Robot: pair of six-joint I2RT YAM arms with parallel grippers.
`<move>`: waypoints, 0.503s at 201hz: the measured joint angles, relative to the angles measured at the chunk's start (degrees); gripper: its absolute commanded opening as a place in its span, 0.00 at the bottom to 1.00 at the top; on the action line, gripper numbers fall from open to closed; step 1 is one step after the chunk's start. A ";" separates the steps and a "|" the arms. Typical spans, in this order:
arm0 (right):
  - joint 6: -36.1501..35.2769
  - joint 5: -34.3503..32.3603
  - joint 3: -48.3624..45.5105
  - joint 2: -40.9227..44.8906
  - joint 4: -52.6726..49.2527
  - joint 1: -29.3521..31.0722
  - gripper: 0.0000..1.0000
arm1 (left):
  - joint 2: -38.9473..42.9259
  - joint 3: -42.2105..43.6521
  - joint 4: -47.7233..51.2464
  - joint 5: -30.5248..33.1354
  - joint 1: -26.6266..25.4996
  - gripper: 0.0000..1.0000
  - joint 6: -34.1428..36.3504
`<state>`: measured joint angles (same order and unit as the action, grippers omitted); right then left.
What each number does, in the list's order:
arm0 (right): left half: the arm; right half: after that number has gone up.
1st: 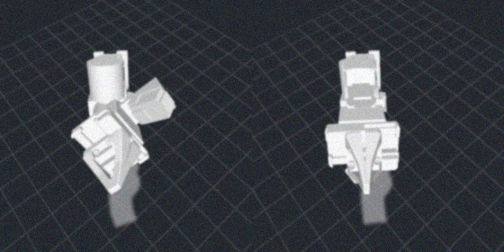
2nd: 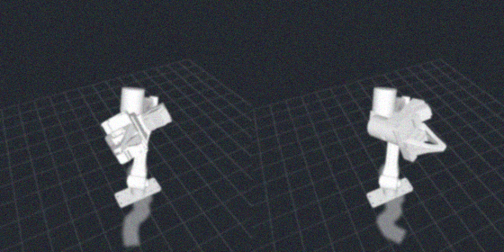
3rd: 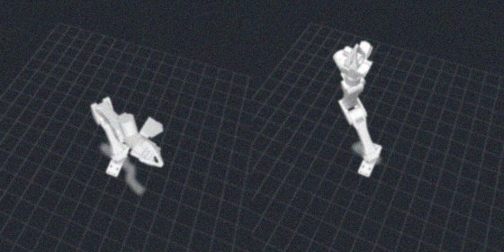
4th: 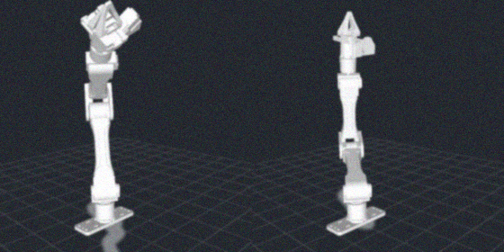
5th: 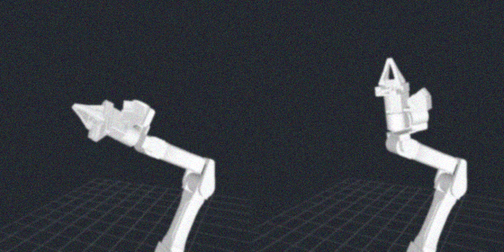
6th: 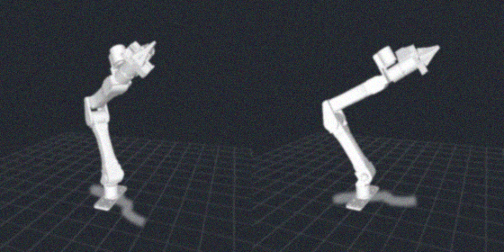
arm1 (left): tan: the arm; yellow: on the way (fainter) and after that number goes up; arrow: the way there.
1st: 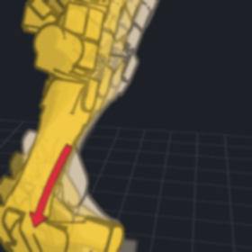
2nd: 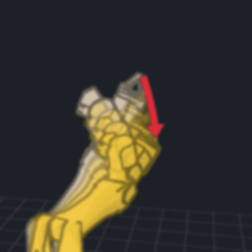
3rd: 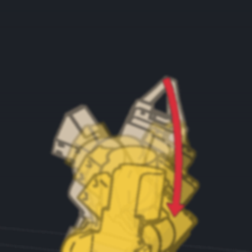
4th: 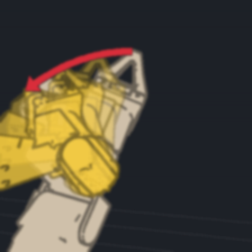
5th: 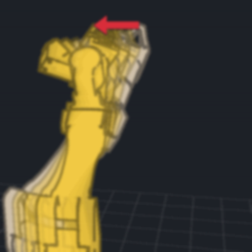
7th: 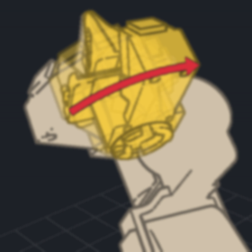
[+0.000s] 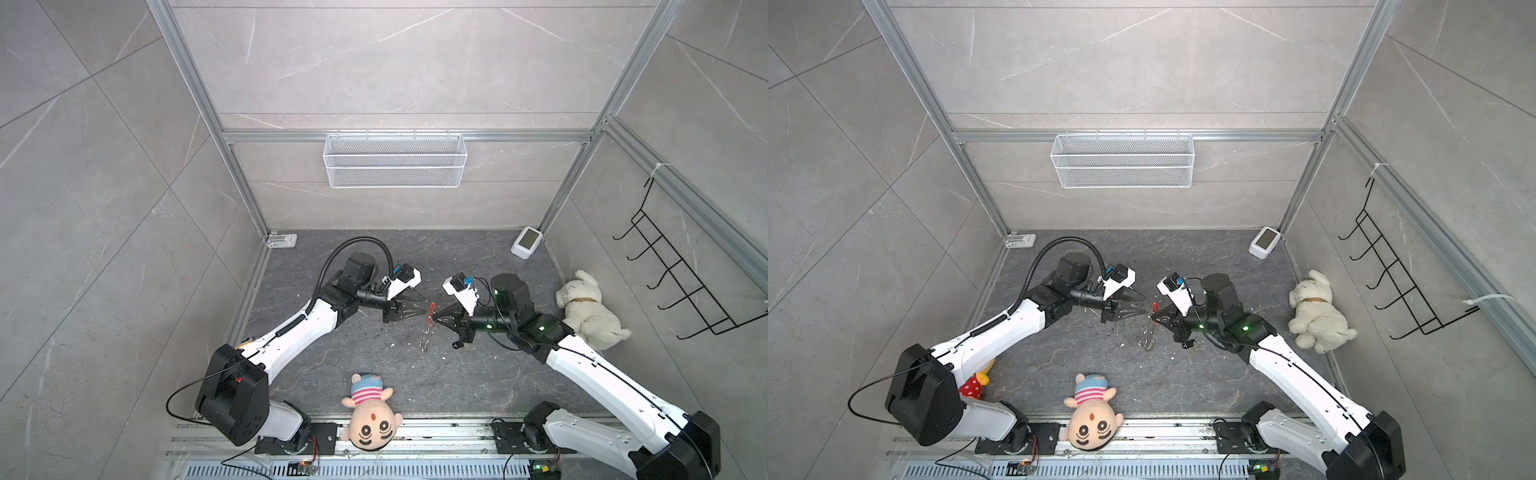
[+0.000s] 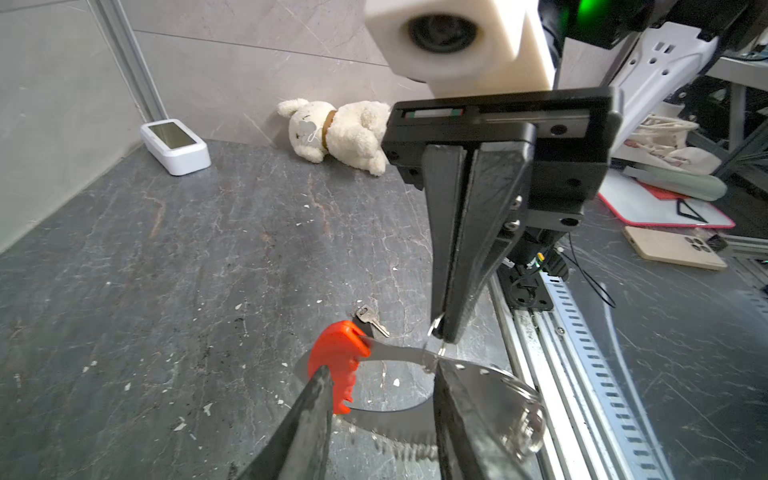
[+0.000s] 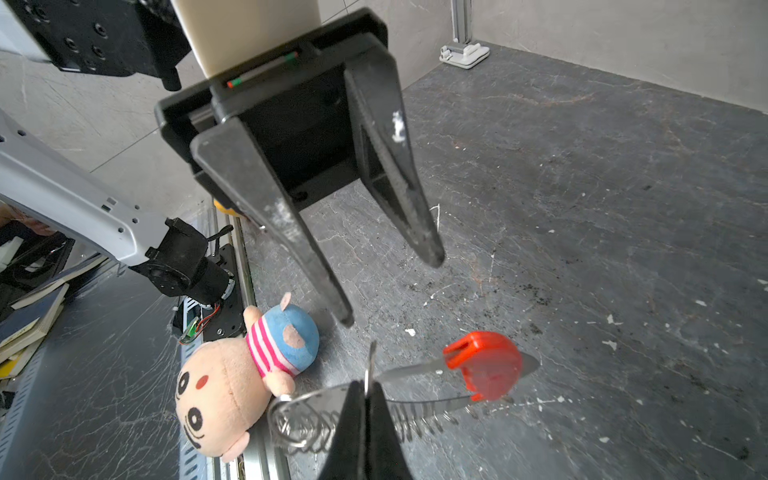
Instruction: Put the keys on the keyring
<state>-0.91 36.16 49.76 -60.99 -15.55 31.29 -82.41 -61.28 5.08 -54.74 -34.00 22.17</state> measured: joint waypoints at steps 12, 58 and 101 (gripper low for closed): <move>-0.02 0.00 0.33 -0.37 0.39 0.22 0.00 | -0.48 -0.04 0.28 -1.11 0.00 0.40 -0.02; -0.02 0.02 1.31 -1.38 1.68 1.29 0.00 | -2.38 -1.55 2.08 -4.22 0.00 0.35 -0.20; 0.00 -0.07 1.68 -1.70 2.10 1.77 0.00 | -3.23 -3.17 3.28 -6.75 0.00 0.19 -0.22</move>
<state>-0.91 36.10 51.44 -62.70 -13.45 33.06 -85.65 -64.45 8.36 -61.49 -34.00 21.96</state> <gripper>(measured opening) 0.047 0.205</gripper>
